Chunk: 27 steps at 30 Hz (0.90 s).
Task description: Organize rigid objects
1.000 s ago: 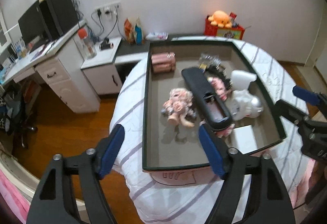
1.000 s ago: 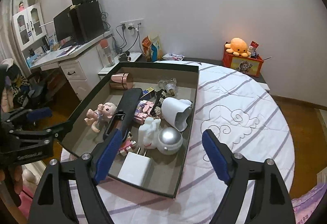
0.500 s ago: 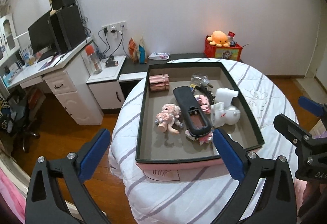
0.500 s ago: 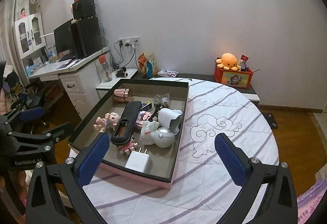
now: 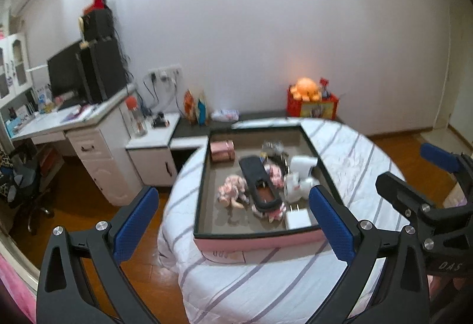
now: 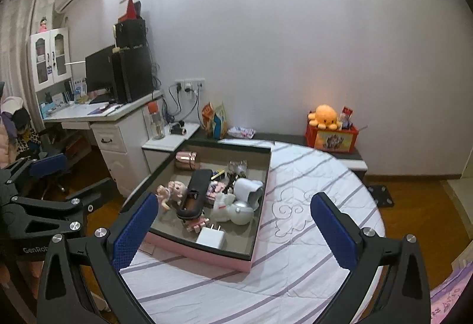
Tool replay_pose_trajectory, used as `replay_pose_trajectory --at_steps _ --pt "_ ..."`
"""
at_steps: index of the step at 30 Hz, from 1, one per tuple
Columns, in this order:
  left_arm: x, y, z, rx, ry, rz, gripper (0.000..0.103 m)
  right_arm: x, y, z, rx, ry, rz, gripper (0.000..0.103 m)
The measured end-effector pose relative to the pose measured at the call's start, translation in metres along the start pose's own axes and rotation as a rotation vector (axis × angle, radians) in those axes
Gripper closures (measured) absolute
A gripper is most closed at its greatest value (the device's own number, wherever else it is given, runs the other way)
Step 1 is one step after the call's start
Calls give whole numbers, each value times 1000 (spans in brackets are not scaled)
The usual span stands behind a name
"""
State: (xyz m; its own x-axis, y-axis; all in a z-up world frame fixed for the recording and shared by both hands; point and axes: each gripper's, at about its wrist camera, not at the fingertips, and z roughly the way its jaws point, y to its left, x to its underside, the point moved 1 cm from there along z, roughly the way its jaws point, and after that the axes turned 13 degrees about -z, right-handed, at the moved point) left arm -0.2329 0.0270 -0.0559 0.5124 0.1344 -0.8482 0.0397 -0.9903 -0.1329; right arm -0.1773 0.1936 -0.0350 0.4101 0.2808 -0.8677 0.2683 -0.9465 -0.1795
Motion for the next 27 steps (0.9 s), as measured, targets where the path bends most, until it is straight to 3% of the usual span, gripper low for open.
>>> replay_pose_trajectory --at_steps 10,27 --pt "3 7 -67 45 -113 -15 0 -10 19 -66 77 -122 -23 0" --pt "25 20 -179 54 -296 -54 0 -3 49 -170 166 -283 -49 0"
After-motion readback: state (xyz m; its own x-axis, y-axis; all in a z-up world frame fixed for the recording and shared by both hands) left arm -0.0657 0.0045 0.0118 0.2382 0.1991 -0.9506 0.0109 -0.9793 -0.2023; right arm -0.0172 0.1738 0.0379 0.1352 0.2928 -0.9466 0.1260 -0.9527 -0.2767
